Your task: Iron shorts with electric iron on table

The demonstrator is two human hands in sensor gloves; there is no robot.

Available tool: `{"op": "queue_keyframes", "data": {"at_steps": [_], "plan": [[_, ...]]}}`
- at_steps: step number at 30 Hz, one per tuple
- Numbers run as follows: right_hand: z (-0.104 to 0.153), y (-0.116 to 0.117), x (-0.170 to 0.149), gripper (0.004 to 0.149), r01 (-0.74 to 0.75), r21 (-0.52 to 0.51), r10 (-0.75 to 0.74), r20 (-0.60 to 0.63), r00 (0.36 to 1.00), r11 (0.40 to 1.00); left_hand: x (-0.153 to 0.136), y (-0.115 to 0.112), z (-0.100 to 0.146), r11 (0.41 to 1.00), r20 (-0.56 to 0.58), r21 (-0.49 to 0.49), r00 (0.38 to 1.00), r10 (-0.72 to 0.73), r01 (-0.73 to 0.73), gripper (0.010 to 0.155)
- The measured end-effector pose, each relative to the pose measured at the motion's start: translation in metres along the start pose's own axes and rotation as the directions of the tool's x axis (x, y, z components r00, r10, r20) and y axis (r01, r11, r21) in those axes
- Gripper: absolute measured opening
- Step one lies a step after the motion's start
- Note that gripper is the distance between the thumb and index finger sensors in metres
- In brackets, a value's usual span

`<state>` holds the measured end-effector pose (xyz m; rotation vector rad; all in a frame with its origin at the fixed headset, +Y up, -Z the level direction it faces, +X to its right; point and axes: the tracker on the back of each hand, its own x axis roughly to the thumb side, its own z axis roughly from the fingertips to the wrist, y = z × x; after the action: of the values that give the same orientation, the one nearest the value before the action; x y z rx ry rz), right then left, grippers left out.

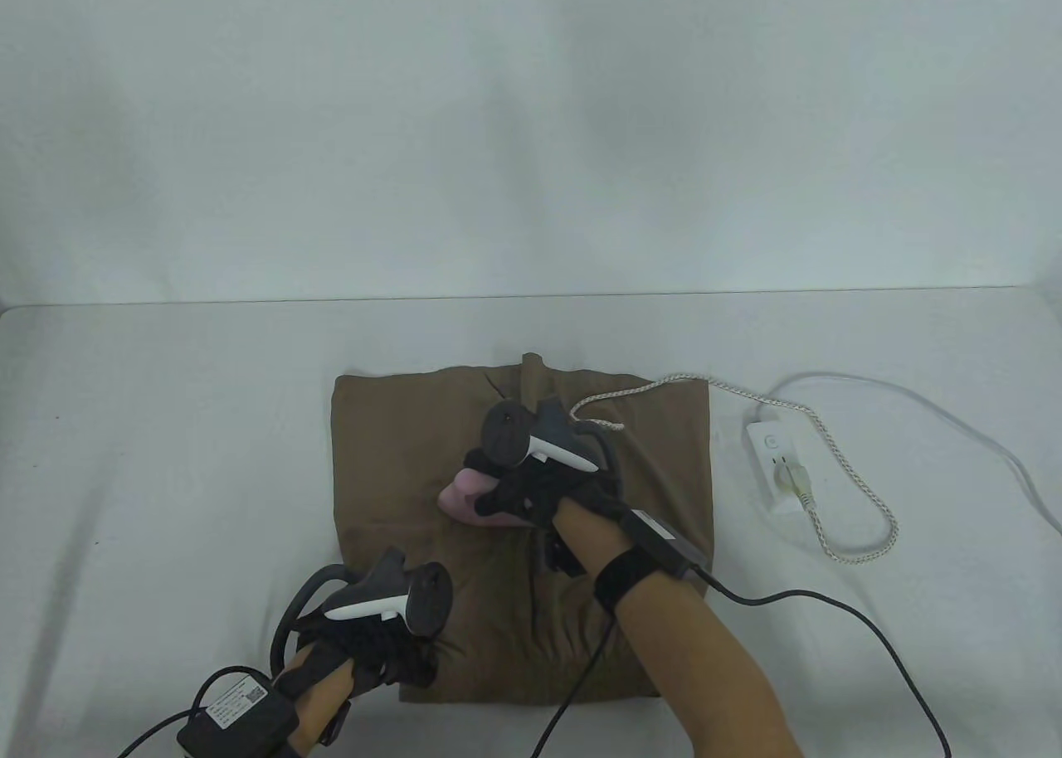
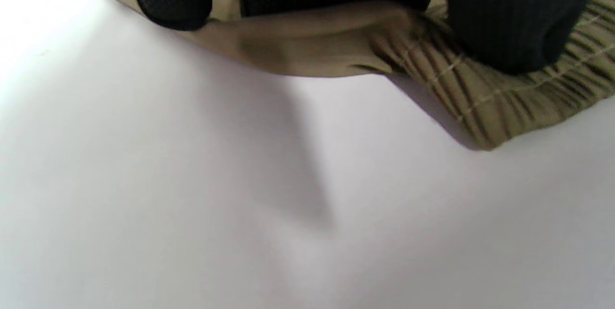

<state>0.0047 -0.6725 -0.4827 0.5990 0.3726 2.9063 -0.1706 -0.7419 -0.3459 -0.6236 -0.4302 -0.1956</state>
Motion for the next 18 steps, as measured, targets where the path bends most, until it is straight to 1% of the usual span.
{"op": "queue_keyframes", "data": {"at_steps": [3,5,8,12,18], "plan": [[0.003,-0.001,-0.01,0.067,0.013,0.004,-0.013,-0.015,1.0,1.0,0.0,0.0,0.0,1.0,-0.001,0.0,1.0,-0.001,0.001,0.068],[0.003,-0.001,-0.014,0.067,0.047,0.01,-0.047,-0.023,0.999,0.999,0.0,0.0,0.0,1.0,-0.001,-0.002,1.0,0.001,-0.001,0.068],[0.0,0.0,-0.015,0.068,0.073,0.021,-0.072,-0.024,0.997,0.997,0.0,0.0,0.0,1.0,-0.001,-0.005,1.0,0.006,-0.006,0.068],[-0.004,0.002,-0.003,0.068,0.07,0.026,-0.07,0.012,0.997,0.997,0.0,0.0,0.0,1.0,0.0,-0.006,1.0,0.012,-0.012,0.068],[-0.016,0.007,0.028,0.068,0.05,0.039,-0.053,0.076,0.996,0.998,-0.001,0.0,0.0,1.0,-0.002,-0.008,1.0,0.016,-0.016,0.068]]}}
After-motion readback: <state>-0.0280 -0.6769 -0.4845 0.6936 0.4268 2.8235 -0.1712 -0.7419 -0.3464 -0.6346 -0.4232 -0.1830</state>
